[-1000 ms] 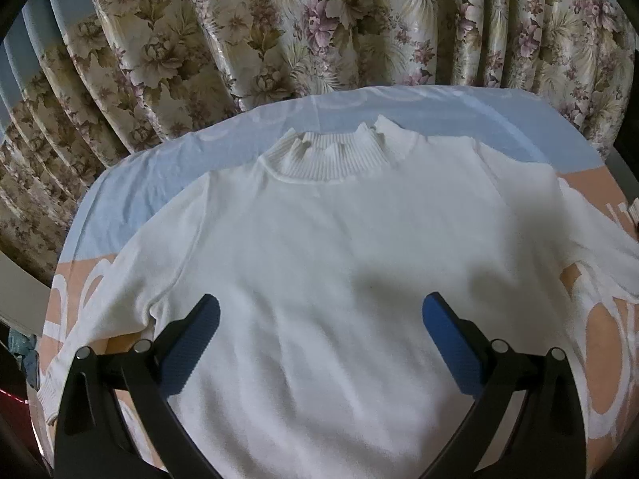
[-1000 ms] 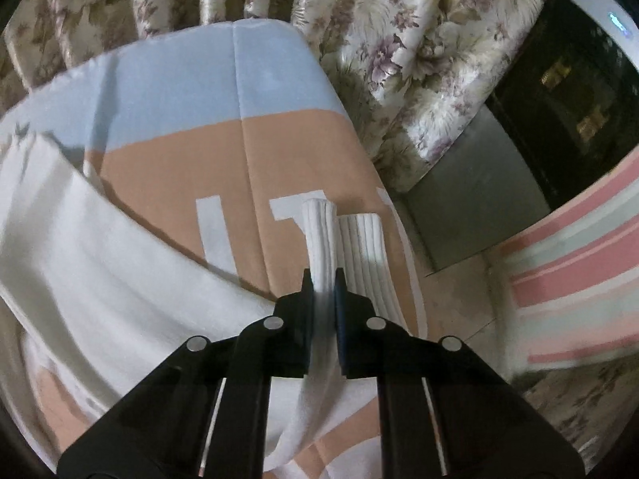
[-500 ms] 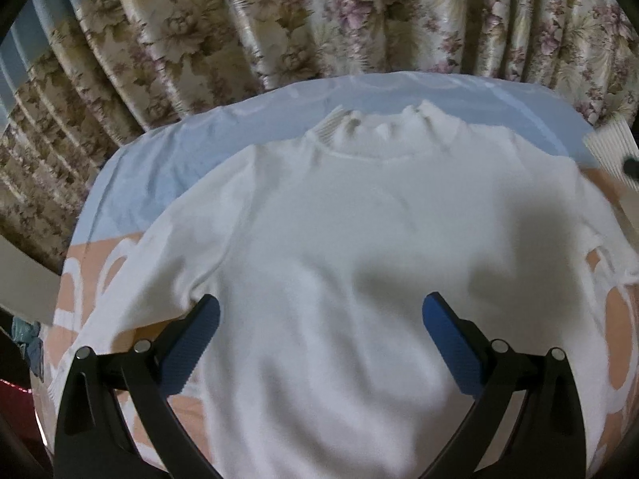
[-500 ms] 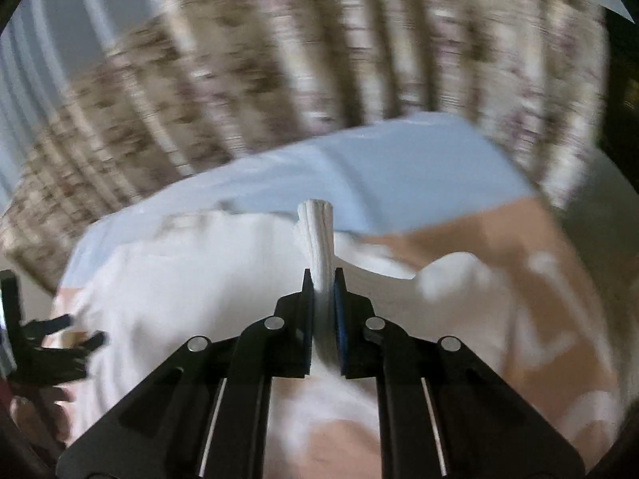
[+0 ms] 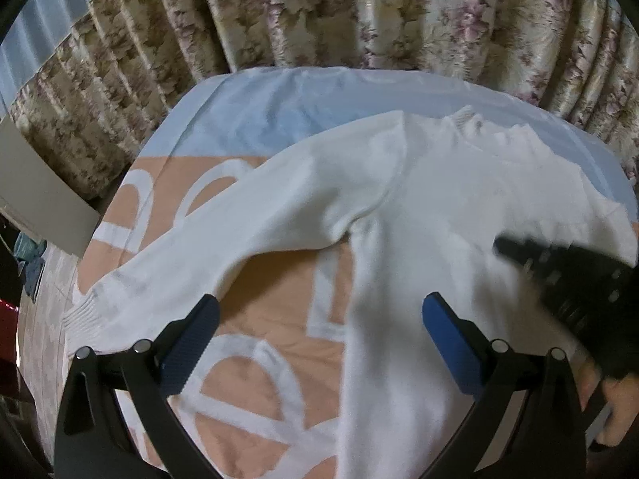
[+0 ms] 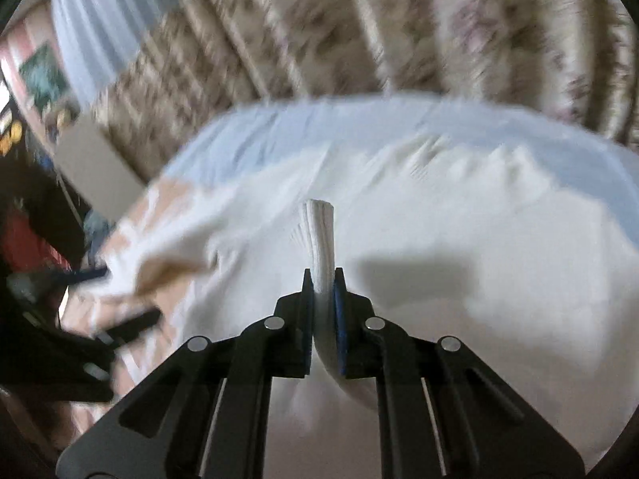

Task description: Fold small clothes

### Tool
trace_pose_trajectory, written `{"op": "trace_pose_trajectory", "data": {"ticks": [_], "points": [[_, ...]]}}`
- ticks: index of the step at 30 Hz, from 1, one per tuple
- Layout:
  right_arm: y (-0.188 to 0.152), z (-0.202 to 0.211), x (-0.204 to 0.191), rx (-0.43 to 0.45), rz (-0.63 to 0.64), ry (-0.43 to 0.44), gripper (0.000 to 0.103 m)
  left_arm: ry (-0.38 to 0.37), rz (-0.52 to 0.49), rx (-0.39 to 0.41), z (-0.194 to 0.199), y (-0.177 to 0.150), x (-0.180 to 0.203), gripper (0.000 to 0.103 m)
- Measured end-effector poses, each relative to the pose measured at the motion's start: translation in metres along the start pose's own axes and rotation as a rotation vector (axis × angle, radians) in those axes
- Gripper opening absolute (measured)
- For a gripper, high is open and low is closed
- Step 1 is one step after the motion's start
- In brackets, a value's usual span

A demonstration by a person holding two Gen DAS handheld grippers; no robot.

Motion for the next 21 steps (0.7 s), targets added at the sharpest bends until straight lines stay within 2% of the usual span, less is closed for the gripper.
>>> {"op": "trace_pose_trajectory", "data": {"ticks": [2,3,5,6,7,11,14,18,21], "points": [[-0.012,-0.015,-0.006,-0.060,0.020,-0.008,0.010,-0.005,-0.001,0.006,-0.001,0.000,-0.002,0.101],[-0.015,-0.019,-0.005,-0.090,0.026,-0.001,0.015,-0.013,0.001,0.006,-0.002,0.001,-0.002,0.101],[-0.021,-0.012,-0.002,-0.098,0.028,0.029,0.028,-0.040,0.007,0.000,-0.007,0.005,0.002,0.101],[-0.021,-0.003,0.000,-0.088,0.036,0.031,0.044,-0.053,0.007,-0.001,-0.009,0.007,0.006,0.101],[-0.022,0.010,0.001,-0.067,0.048,0.024,0.052,-0.077,0.001,0.001,-0.012,0.010,0.012,0.101],[-0.030,0.056,0.019,0.005,0.050,-0.036,0.055,-0.141,-0.047,-0.001,-0.023,0.019,0.041,0.101],[-0.035,0.088,0.051,0.053,-0.005,-0.118,0.055,-0.204,-0.087,-0.013,-0.037,0.025,0.069,0.101],[-0.039,0.122,0.085,0.118,-0.088,-0.167,0.055,-0.241,-0.124,-0.031,-0.058,0.031,0.100,0.101],[-0.039,0.136,0.101,0.157,-0.118,-0.189,0.055,-0.272,-0.139,-0.059,-0.069,0.030,0.112,0.082]]}}
Point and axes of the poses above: each gripper's, at about its wrist camera, not at the fingertips, and z roughly against the way its jaws point, x to its right, y to its top, the point moved 1 cm from there along -z, roughly the way its jaws point, and after that the axes turned 7 degrees about -z, right-handed, at the moved point
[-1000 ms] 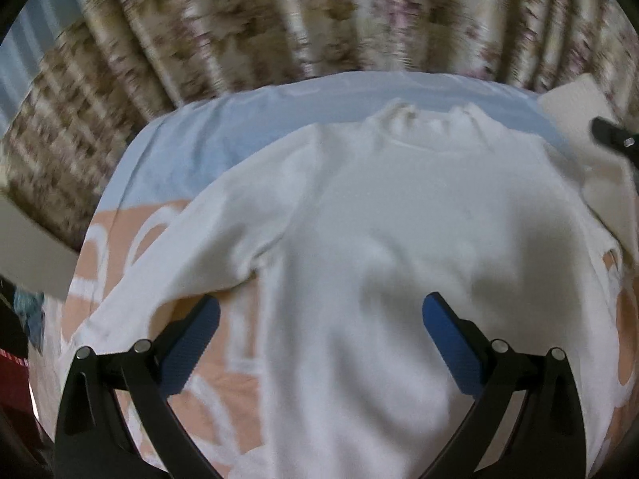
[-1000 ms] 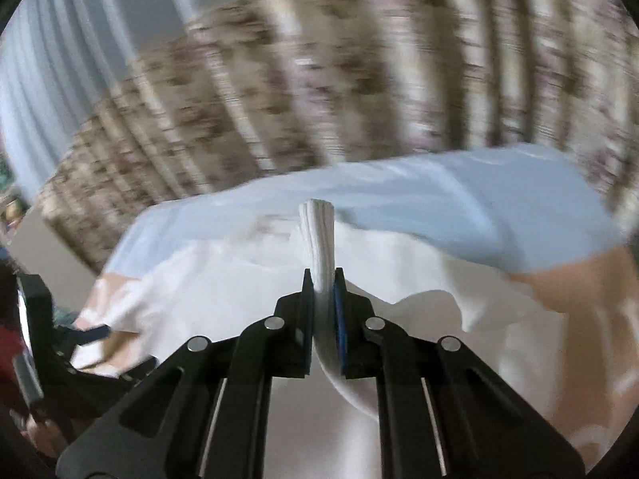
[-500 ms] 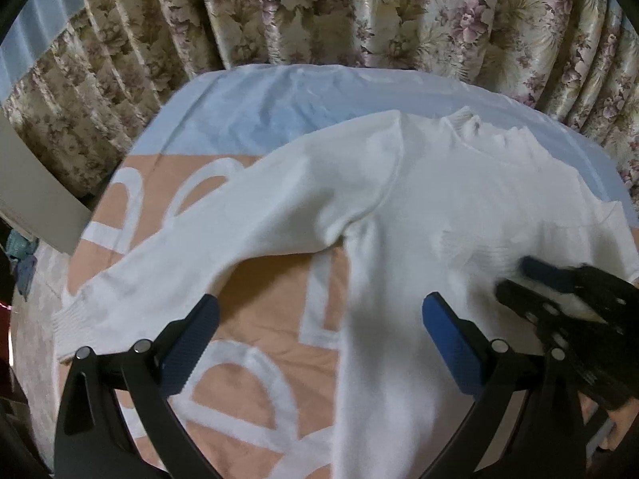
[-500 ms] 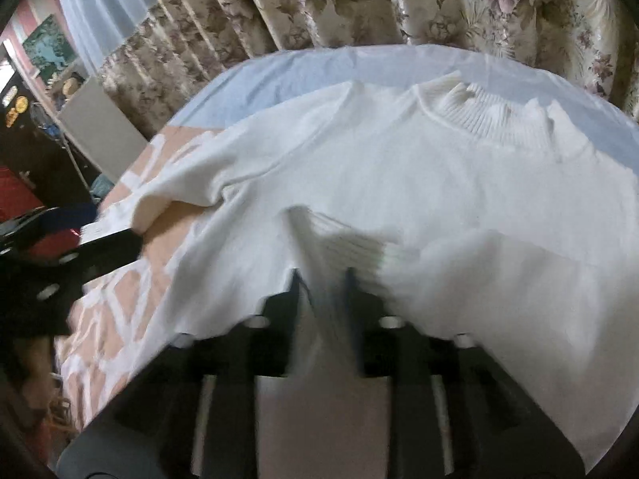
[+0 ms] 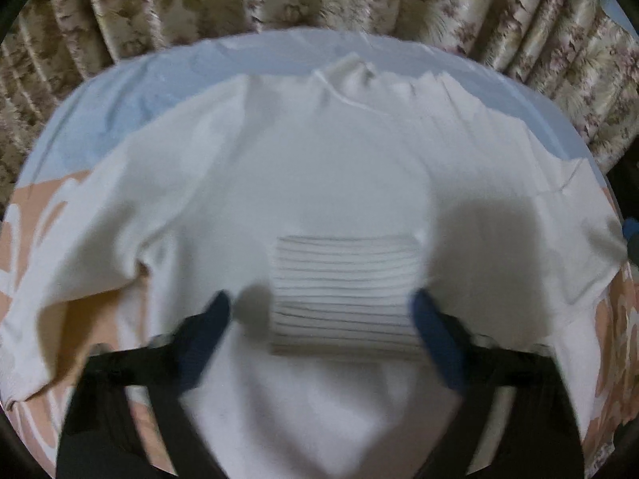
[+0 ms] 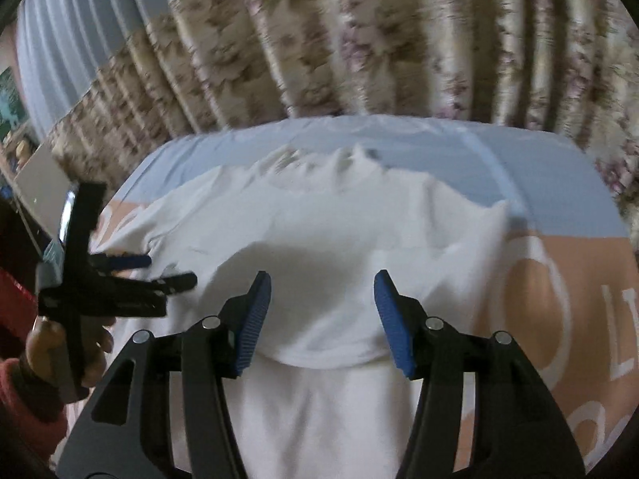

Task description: Fold small clothes

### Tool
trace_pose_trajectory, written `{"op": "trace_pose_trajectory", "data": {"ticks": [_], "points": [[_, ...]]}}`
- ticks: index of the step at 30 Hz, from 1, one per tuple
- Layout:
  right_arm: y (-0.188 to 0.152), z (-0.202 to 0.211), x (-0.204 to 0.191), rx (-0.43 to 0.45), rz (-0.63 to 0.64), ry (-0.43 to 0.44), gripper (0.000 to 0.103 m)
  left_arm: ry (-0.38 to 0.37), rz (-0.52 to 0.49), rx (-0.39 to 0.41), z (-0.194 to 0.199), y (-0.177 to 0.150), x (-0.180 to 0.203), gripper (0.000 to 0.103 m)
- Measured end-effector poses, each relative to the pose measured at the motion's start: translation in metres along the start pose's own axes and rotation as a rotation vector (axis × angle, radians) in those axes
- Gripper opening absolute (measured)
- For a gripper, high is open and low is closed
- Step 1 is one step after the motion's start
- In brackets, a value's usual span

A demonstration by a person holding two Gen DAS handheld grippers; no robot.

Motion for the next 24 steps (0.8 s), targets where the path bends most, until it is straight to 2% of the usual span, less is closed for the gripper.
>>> {"op": "trace_pose_trajectory", "data": {"ticks": [3,5,7,11,13,19,24], "points": [[0.002,0.002,0.011,0.012,-0.025,-0.005,0.055,0.020,-0.016,0.016,-0.001,-0.003,0.003,0.080],[0.003,-0.002,0.014,0.014,-0.037,-0.003,0.055,0.008,-0.016,0.021,0.002,-0.005,0.002,0.069],[0.001,-0.004,0.016,0.017,-0.041,-0.004,0.055,0.010,-0.026,0.027,0.006,-0.006,0.004,0.053],[0.000,-0.011,0.013,0.002,-0.038,0.001,0.055,0.005,-0.048,0.035,0.008,-0.009,0.005,0.045],[-0.001,-0.015,0.013,-0.005,-0.043,-0.001,0.055,-0.029,-0.047,0.044,0.009,-0.008,0.005,0.029],[0.002,-0.015,0.015,0.006,-0.049,-0.013,0.055,-0.017,-0.055,0.092,0.012,0.003,0.002,0.025],[0.013,-0.007,0.031,0.039,-0.099,-0.030,0.056,0.041,-0.038,0.165,0.025,0.021,-0.017,0.024]]}}
Point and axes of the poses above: each gripper's, at about its wrist camera, not at the fingertips, and z roughly against the way its jaws point, x to its right, y to its top, the point moved 1 cm from there along -z, roughly the way its jaws point, and after that the axes turned 7 degrees about -z, right-handed, at the moved point
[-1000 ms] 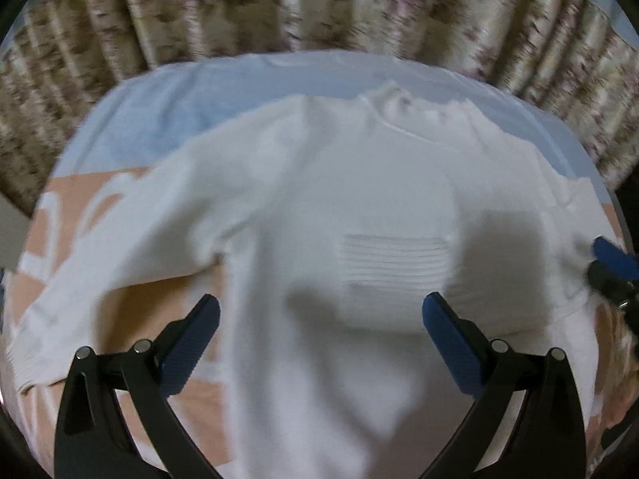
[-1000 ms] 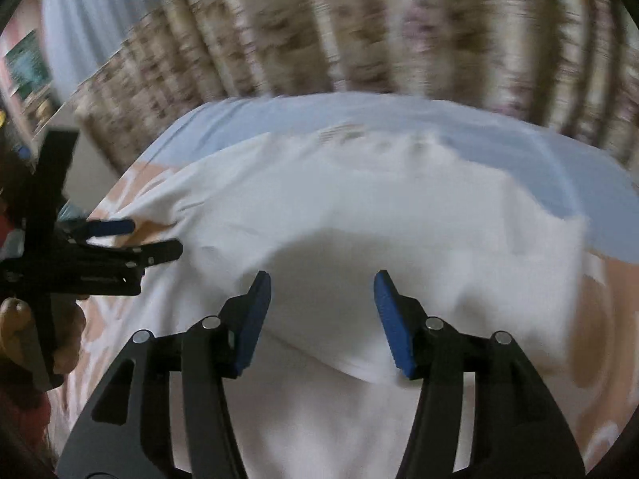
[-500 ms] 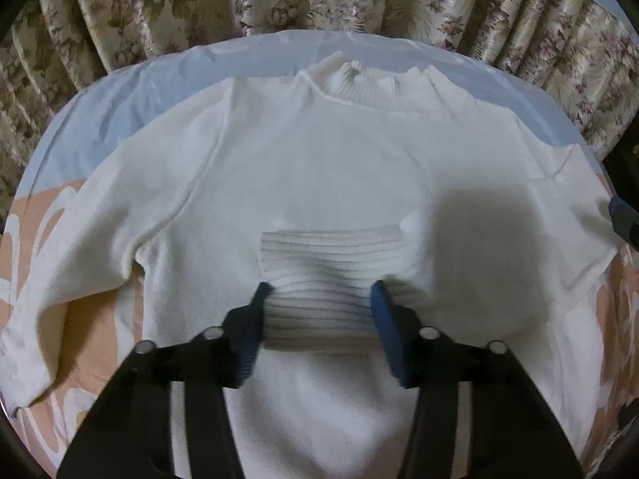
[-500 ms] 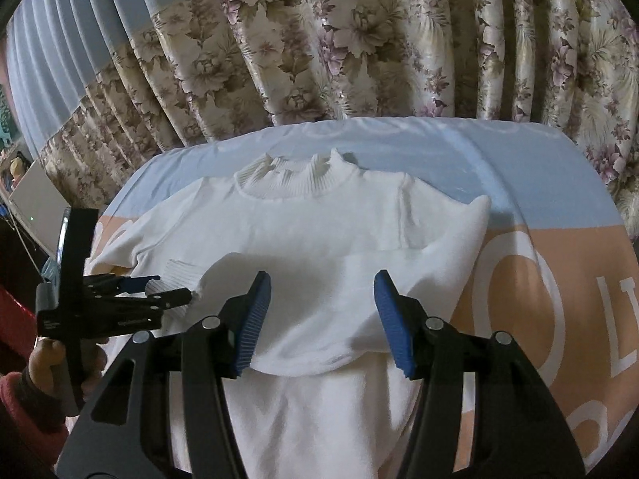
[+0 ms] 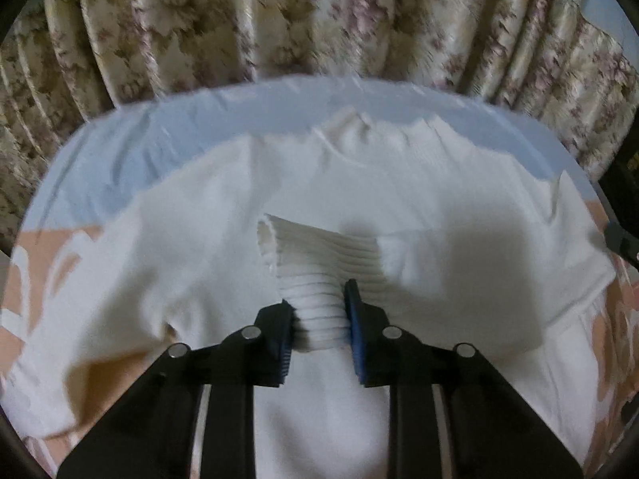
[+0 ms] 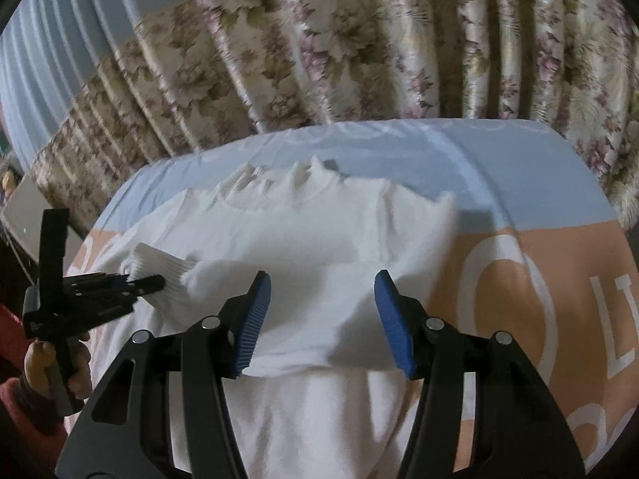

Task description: Fold small clothes

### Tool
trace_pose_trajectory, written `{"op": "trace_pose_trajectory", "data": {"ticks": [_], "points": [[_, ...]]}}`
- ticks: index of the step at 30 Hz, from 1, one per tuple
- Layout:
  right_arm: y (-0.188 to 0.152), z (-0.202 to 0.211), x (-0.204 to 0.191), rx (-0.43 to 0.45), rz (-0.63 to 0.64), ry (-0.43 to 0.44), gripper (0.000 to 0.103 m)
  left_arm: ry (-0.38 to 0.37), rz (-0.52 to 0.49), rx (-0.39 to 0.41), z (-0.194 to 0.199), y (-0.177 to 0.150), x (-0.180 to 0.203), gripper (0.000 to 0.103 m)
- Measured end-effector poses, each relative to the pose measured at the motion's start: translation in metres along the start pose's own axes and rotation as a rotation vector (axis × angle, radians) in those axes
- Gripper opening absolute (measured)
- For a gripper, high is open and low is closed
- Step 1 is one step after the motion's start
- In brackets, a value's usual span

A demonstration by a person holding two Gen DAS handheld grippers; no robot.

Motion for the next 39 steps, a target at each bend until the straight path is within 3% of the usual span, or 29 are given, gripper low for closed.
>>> {"op": "trace_pose_trajectory", "data": {"ticks": [6,11,16,17,19,23,27,30,34,38,39], "points": [[0.009,-0.018,0.026,-0.032,-0.079,-0.021,0.056,0.084,0.048,0.017,-0.006,0.004,-0.041,0.024],[0.009,-0.050,0.036,-0.108,-0.099,-0.049,0.056,0.079,0.101,-0.021,-0.017,-0.012,-0.066,0.024],[0.011,-0.084,0.039,-0.155,-0.078,-0.117,0.054,0.094,0.095,-0.004,-0.018,-0.014,-0.065,0.025],[0.011,-0.087,0.039,-0.159,-0.066,-0.128,0.052,0.096,0.096,-0.003,-0.019,-0.013,-0.064,0.025],[0.012,-0.090,0.037,-0.154,-0.028,-0.159,0.027,0.100,0.097,0.007,-0.020,-0.009,-0.064,0.025],[0.018,-0.084,0.039,-0.120,-0.005,-0.144,0.008,0.116,0.102,0.049,-0.016,0.002,-0.069,0.024],[0.019,-0.068,0.047,-0.028,-0.050,-0.113,0.008,0.133,0.140,0.115,-0.002,-0.004,-0.078,0.025],[0.017,-0.069,0.049,-0.011,-0.070,-0.088,0.008,0.115,0.172,0.075,-0.011,-0.016,-0.085,0.026],[0.012,-0.080,0.051,-0.050,-0.074,-0.086,0.010,0.112,0.181,0.044,-0.013,-0.027,-0.092,0.039],[0.017,-0.072,0.058,-0.040,-0.102,-0.066,0.023,0.142,0.184,0.047,0.003,-0.023,-0.098,0.041],[0.020,-0.065,0.058,-0.026,-0.100,-0.059,0.030,0.148,0.179,0.055,0.010,-0.022,-0.100,0.047]]}}
Point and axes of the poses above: each gripper's, at about its wrist camera, not at the fingertips, and z roughly against the way its jaws point, x to its right, y to its top, the point moved 1 cm from there along -z, roughly the way its jaws point, and after that the axes turned 7 degrees about -z, right-handed, at the moved point
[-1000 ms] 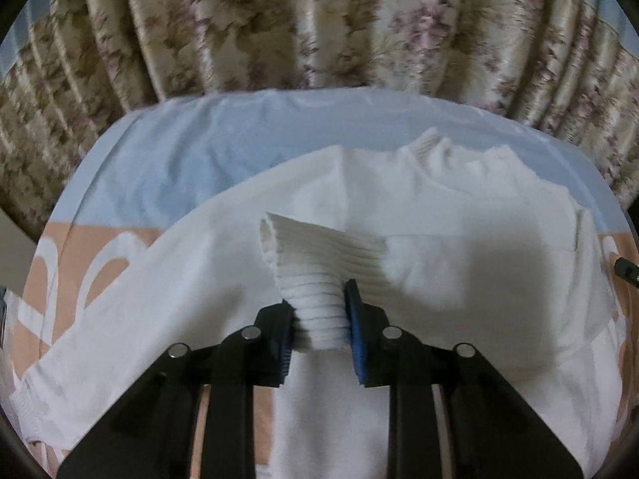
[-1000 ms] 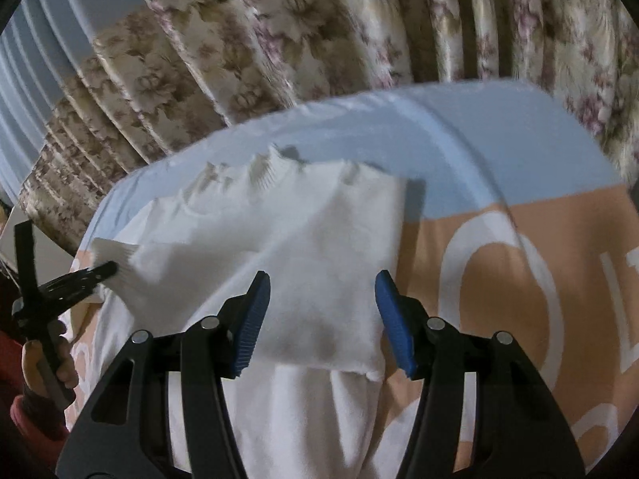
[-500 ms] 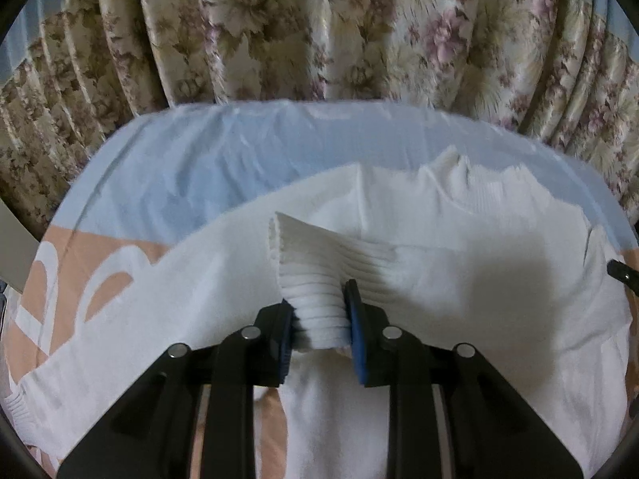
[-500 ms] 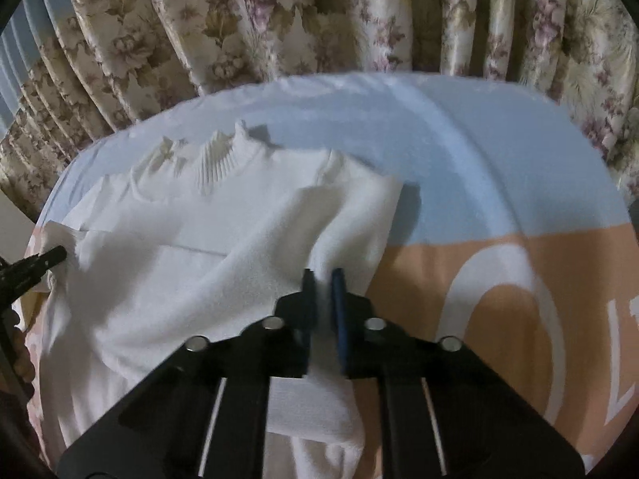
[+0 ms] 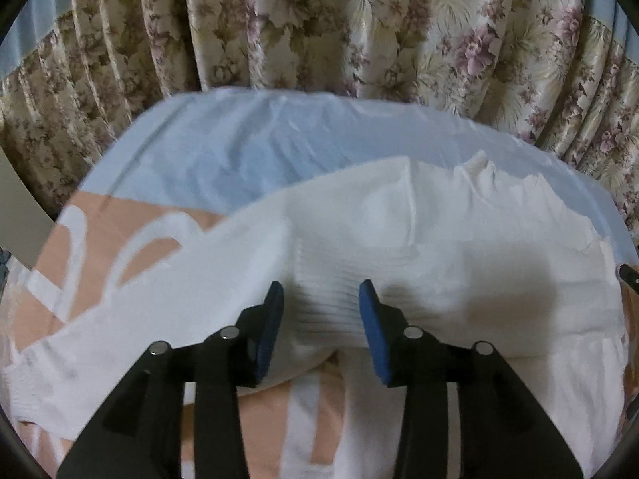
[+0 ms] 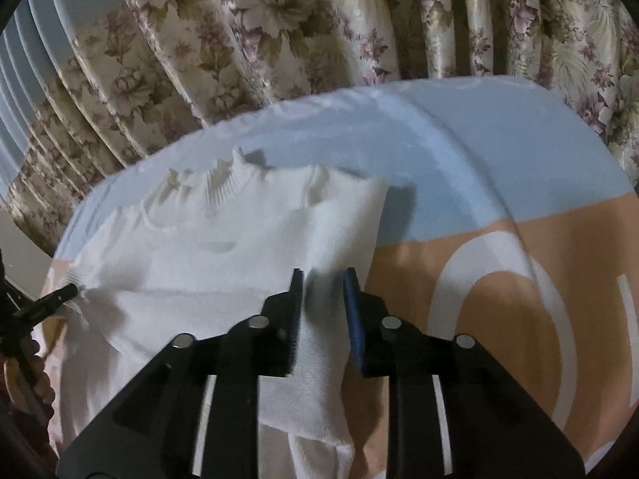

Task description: Fold small clothes

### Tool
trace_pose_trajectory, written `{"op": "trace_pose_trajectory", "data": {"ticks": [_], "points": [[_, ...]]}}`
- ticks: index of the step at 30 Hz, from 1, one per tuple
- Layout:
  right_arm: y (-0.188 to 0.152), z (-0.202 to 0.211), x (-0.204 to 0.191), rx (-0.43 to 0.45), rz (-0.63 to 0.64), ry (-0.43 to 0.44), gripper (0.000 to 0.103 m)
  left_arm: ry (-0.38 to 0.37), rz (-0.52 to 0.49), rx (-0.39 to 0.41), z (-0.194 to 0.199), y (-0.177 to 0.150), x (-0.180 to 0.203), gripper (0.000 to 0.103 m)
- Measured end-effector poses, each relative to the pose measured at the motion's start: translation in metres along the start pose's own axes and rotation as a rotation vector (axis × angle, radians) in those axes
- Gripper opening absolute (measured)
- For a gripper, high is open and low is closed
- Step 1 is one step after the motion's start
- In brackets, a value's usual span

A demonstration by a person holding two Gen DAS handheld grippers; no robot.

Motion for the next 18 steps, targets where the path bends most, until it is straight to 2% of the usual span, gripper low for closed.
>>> {"op": "trace_pose_trajectory", "data": {"ticks": [1,2,4,6,10,13,15,16,18], "points": [[0.003,0.008,-0.001,0.019,0.010,-0.004,0.038,0.009,-0.016,0.011,0.007,0.005,0.001,0.057],[0.004,0.014,-0.003,0.033,0.022,-0.015,0.041,0.017,-0.033,0.018,0.011,0.008,0.004,0.061],[0.007,0.023,-0.009,0.044,0.057,-0.041,0.046,0.012,-0.083,0.025,0.018,0.019,0.018,0.066],[0.007,0.025,-0.022,0.035,0.083,-0.040,0.050,-0.025,-0.113,0.023,0.020,0.024,0.034,0.073],[-0.007,0.008,-0.066,-0.025,0.172,0.028,0.050,-0.094,-0.217,-0.020,0.002,0.025,0.095,0.074],[-0.023,-0.015,-0.099,-0.070,0.288,0.028,0.050,-0.129,-0.247,-0.065,-0.022,0.023,0.123,0.074],[-0.029,-0.030,-0.107,-0.092,0.325,0.017,0.049,-0.106,-0.268,-0.077,-0.035,0.022,0.130,0.074],[-0.031,-0.039,-0.109,-0.109,0.337,0.002,0.049,-0.073,-0.282,-0.073,-0.041,0.022,0.131,0.077],[-0.031,-0.047,-0.107,-0.109,0.356,-0.021,0.049,-0.065,-0.252,-0.062,-0.048,0.024,0.121,0.086]]}}
Point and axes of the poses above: each gripper's, at about its wrist camera, not at the fingertips, and z roughly against the way its jaws point, x to its right, y to its top, the point moved 1 cm from there along -z, roughly the way its jaws point, and after that the axes turned 7 degrees about -z, right-handed, at the moved point
